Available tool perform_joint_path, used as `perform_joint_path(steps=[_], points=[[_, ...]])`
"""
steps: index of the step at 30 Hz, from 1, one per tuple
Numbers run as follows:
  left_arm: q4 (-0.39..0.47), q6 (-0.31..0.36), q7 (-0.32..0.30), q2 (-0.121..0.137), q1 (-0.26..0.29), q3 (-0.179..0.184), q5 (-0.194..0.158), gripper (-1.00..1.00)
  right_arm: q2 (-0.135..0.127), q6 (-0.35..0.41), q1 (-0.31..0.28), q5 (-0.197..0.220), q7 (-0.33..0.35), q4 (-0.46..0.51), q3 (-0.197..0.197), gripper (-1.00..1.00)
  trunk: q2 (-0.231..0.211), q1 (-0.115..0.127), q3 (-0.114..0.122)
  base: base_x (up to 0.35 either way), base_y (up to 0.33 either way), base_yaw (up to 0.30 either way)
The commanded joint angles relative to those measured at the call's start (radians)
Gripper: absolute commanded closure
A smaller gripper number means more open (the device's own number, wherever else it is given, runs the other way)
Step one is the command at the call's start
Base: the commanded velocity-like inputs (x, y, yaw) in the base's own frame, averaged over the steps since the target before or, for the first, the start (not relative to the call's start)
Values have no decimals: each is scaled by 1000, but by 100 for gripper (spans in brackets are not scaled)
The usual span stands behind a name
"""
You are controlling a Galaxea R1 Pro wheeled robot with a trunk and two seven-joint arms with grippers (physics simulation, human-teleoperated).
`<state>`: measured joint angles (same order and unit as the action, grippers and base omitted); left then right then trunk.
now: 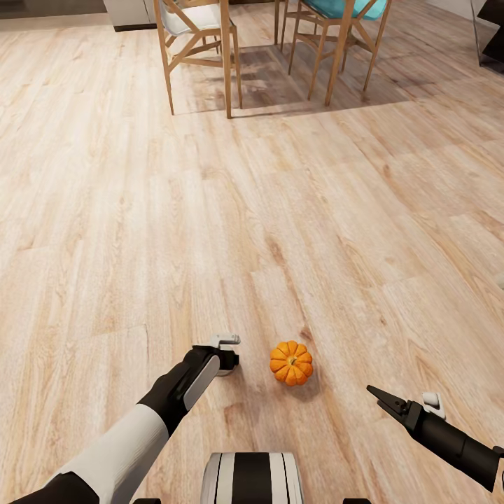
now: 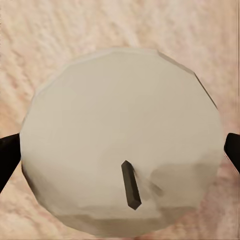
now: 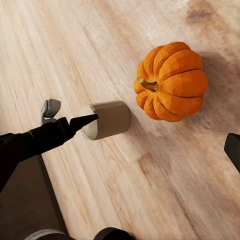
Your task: Place each of the two pumpkins and all three candles from the living room inside a cabinet in the living room (use any cabinet), then make sure every cabinet is closed, and position the cauldron so it is next to a table in the living room.
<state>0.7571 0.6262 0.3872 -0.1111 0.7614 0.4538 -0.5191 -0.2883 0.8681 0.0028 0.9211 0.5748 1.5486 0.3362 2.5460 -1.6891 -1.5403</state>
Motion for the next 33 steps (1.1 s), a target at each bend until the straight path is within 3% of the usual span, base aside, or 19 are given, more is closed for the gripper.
perform_joint_path(steps=[1, 6, 19, 20, 33], points=[[1, 4, 9, 1, 0, 3, -2, -100, 0, 5, 0, 1, 2, 1, 1, -100, 0, 0, -1, 0, 0, 0], [1, 4, 9, 1, 0, 3, -2, -100, 0, 5, 0, 1, 2, 1, 1, -100, 1, -2, -16, 0, 0, 0], [1, 4, 9, 1, 0, 3, -2, -100, 0, 5, 0, 1, 2, 1, 1, -100, 1, -2, -16, 0, 0, 0], [1, 4, 9, 1, 0, 3, -2, 100, 0, 5, 0, 1, 2, 1, 1, -100, 1, -2, -16, 0, 0, 0], [2, 3, 10, 1, -1, 3, -2, 100, 0, 5, 0, 1, 2, 0, 1, -100, 1, -2, -16, 0, 0, 0]])
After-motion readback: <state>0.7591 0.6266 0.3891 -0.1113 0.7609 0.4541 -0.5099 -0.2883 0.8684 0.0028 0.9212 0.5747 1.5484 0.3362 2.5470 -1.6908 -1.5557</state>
